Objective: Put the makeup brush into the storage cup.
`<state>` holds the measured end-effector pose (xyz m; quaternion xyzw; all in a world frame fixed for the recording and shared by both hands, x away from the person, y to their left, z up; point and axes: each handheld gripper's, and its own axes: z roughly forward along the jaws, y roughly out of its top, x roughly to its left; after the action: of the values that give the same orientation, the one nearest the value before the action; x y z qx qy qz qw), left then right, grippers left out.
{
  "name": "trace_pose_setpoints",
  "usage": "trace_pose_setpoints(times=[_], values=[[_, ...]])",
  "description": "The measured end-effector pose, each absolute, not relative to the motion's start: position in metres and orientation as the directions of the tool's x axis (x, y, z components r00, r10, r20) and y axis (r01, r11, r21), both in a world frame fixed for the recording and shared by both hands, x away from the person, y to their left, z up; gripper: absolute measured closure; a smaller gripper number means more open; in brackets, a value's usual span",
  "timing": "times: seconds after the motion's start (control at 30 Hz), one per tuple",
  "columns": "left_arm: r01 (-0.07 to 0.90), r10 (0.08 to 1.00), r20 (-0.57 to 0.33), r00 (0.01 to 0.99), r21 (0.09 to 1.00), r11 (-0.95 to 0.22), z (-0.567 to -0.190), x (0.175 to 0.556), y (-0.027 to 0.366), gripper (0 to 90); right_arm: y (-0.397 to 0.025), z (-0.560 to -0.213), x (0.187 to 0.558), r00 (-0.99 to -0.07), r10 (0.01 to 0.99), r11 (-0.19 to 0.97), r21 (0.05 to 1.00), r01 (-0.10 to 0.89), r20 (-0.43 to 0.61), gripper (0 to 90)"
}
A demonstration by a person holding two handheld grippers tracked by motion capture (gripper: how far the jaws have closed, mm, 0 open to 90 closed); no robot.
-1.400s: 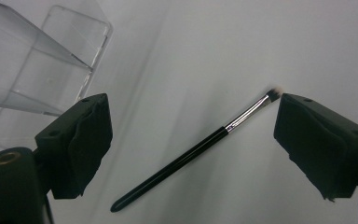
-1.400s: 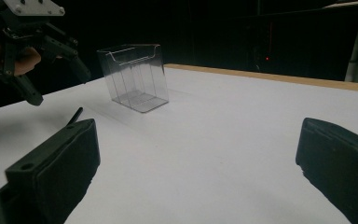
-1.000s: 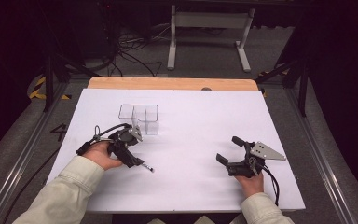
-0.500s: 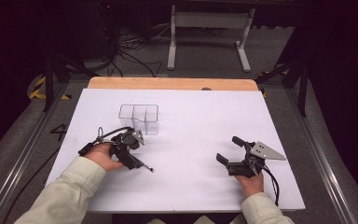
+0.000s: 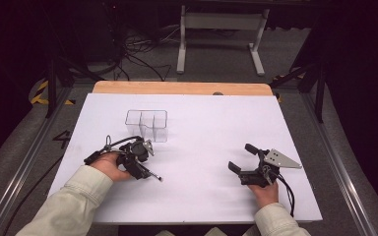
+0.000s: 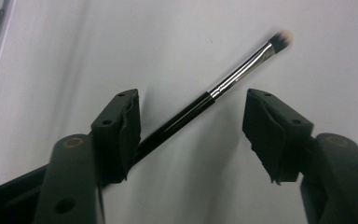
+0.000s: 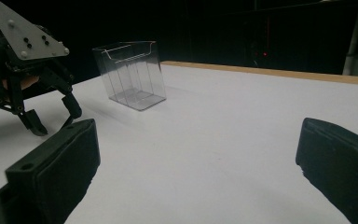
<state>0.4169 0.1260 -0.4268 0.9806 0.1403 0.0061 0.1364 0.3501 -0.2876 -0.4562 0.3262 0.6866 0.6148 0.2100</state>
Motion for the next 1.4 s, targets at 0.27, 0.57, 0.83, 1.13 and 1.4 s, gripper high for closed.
trace_pose_setpoints(times=[0.27,0.57,0.83,1.13,1.4], values=[[0.237,0.242,-0.011,0.97,0.244,-0.94,-0.427,0.414,0.124,58.1,-0.287,-0.456,0.35,-0.695,0.71,0.03,0.981,0.193,0.115,0.3],[0.186,0.191,0.002,0.982,0.214,-0.959,-0.426,0.414,0.122,77.8,-0.287,-0.457,0.351,-0.685,0.719,0.026,0.98,0.198,0.119,0.7],[0.191,0.194,-0.003,0.981,0.197,-0.962,-0.425,0.414,0.119,83.0,-0.287,-0.457,0.351,-0.684,0.72,0.026,0.979,0.2,0.121,0.9],[0.183,0.186,-0.006,0.983,0.221,-0.958,-0.417,0.411,0.119,83.2,-0.287,-0.457,0.351,-0.683,0.721,0.03,0.979,0.2,0.118,0.9],[0.162,0.182,0.035,0.983,0.32,-0.933,-0.393,0.404,0.121,83.3,-0.287,-0.457,0.351,-0.683,0.721,0.031,0.979,0.2,0.117,1.0]])
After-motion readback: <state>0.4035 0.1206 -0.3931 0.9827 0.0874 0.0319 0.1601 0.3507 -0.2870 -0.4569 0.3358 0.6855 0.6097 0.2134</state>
